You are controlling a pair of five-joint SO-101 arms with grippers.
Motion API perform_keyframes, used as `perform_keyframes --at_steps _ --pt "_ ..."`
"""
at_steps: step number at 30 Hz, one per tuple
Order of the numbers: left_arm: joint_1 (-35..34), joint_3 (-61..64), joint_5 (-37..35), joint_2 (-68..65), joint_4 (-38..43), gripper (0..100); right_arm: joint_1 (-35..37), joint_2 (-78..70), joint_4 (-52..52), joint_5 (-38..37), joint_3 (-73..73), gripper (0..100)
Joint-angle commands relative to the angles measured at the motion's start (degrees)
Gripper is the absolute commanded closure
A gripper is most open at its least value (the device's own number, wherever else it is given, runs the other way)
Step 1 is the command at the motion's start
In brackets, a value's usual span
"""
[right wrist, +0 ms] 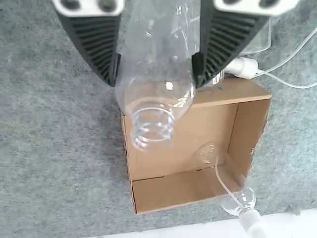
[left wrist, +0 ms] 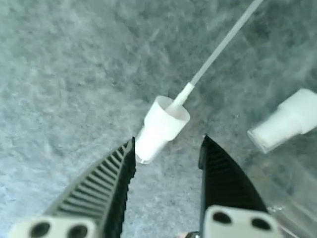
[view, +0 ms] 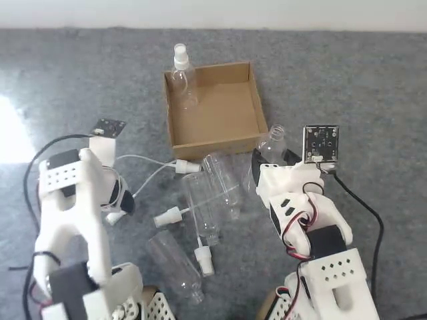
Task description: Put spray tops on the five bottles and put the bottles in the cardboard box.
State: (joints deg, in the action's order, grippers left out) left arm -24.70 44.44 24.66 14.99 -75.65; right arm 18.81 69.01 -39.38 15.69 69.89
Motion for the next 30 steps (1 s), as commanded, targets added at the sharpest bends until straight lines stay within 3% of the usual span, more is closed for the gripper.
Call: perform_keyframes --at_steps 1,16,23,30 --pt "-0.7 -1.6 0.5 -4.7 2.5 81 -0.6 1.2 1.5 0.6 -0.6 94.3" --pt "-3.2 -5.3 0.7 -15.9 7.0 85 -0.6 1.2 1.5 0.4 -0.5 94.3" --pt "-6.5 -6.7 10.5 -17.8 8.7 91 -0.6 1.2 1.5 0.4 -0.5 94.3" --pt "-8.4 -14.3 21.0 -17.2 0.4 95 -0.6 1.2 1.5 0.4 -0.5 94.3"
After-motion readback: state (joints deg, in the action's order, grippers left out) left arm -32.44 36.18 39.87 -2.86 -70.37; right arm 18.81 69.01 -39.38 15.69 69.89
